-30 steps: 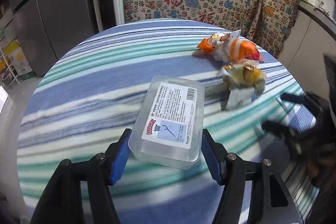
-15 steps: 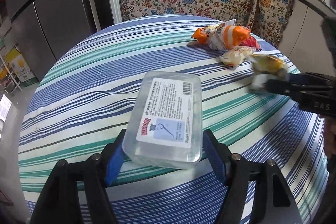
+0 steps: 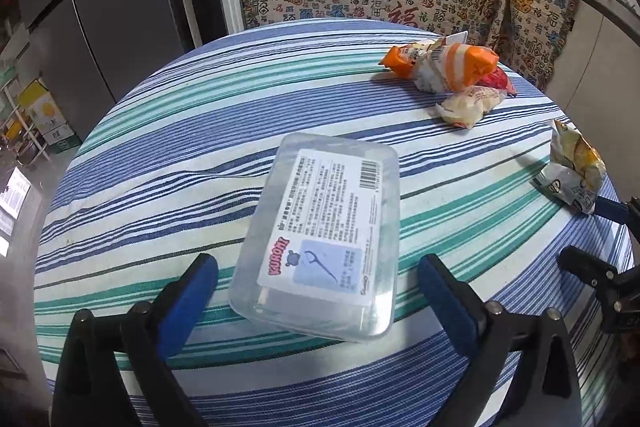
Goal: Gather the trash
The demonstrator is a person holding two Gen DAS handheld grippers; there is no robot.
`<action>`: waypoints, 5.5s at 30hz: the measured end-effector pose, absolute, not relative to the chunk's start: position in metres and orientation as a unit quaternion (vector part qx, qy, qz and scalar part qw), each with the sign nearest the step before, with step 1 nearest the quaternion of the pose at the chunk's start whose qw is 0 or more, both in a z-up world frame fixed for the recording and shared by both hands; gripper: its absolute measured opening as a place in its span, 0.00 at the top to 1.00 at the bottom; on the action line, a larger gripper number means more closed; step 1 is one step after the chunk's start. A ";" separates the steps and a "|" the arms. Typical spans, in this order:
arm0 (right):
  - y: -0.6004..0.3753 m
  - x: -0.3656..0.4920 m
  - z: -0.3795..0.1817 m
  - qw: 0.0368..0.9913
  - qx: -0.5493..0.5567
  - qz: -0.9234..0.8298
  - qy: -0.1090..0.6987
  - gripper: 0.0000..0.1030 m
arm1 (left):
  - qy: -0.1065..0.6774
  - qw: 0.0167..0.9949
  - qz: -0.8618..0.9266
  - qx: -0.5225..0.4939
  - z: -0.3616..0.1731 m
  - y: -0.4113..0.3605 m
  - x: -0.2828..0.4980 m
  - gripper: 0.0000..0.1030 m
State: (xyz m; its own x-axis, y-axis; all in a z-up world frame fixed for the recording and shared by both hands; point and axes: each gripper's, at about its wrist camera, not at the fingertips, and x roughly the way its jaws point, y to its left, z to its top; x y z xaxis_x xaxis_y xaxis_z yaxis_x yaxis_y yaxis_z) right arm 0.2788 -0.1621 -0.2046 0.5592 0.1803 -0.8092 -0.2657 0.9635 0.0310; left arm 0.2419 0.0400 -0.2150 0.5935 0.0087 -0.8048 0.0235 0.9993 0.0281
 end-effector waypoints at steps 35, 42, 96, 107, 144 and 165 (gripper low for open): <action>-0.160 0.299 -0.208 0.883 -0.043 0.114 0.453 0.00 | 0.451 0.892 -0.003 0.016 -0.215 0.043 0.244 0.00; -0.159 0.299 -0.208 0.883 -0.044 0.115 0.453 0.00 | 0.451 0.892 -0.006 0.016 -0.215 0.044 0.245 0.00; -0.548 0.207 -0.197 0.867 0.165 -0.127 0.452 0.74 | 0.460 0.816 -0.347 0.053 -0.205 -0.379 0.247 0.40; -0.566 0.210 -0.192 0.876 0.204 -0.150 0.409 0.48 | 0.477 0.811 -0.328 0.083 -0.252 -0.421 0.274 0.32; -0.187 0.275 -0.221 0.888 -0.043 0.105 0.446 0.04 | 0.437 0.897 -0.054 0.034 -0.223 -0.038 0.243 0.17; -0.187 0.278 -0.221 0.887 -0.042 0.110 0.447 0.00 | 0.381 0.920 -0.088 -0.004 -0.174 -0.049 0.344 0.52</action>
State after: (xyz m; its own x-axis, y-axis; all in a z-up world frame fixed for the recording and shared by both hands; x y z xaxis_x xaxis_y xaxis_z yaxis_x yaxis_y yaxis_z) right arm 0.2783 -0.1870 -0.2211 0.5771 0.1575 -0.8013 -0.2324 0.9723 0.0237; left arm 0.3441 -0.0493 -0.1740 0.6946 -0.1640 -0.7004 0.1586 0.9846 -0.0732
